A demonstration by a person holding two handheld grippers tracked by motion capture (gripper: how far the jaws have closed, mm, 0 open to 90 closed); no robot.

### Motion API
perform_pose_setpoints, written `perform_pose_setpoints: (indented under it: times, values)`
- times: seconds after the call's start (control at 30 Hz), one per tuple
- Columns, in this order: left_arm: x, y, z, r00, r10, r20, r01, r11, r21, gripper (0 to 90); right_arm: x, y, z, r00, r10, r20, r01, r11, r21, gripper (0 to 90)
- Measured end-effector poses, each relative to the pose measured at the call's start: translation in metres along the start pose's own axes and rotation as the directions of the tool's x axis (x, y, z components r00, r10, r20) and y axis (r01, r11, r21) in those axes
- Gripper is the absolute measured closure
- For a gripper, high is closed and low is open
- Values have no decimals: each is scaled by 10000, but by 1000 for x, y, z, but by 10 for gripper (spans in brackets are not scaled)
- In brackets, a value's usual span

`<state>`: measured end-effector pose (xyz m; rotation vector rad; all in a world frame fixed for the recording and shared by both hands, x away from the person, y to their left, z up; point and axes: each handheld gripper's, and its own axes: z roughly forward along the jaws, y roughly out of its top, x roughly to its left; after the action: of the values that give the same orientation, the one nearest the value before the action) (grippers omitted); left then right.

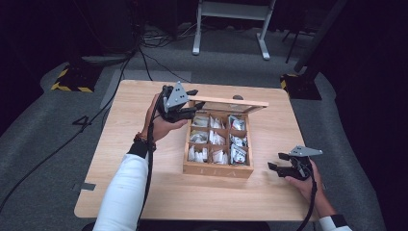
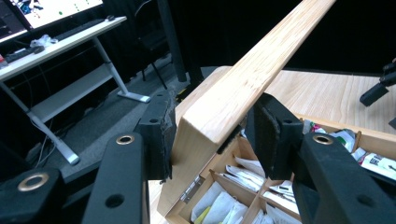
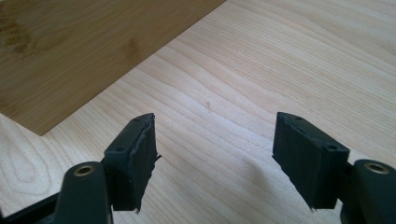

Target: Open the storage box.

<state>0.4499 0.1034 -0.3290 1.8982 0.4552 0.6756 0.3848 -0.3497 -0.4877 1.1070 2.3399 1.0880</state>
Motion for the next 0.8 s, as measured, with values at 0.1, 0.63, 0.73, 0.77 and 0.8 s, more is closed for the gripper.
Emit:
perform_pose_setpoints:
  times: [0.1,0.63,0.73,0.77,0.8]
  values:
    - [2,1,1,10000,-83,-10,83,10000,-10,531,0,-2,2,10000,-10,-88,10,10000,8,307]
    - [22,8,15,9973,-729,-82,724,9961,-507,509,1,-9,12,9993,-28,-363,32,9999,109,293]
    - [26,10,18,9958,-902,-140,893,9945,-551,506,2,-8,14,9996,-205,-211,208,9997,123,283]
    - [27,10,19,9954,-950,-158,939,9939,-574,504,2,-8,14,9995,-258,-192,261,9996,127,282]
    - [27,10,20,9948,-1000,-178,988,9933,-593,502,2,-7,15,9993,-325,-174,327,9994,123,280]
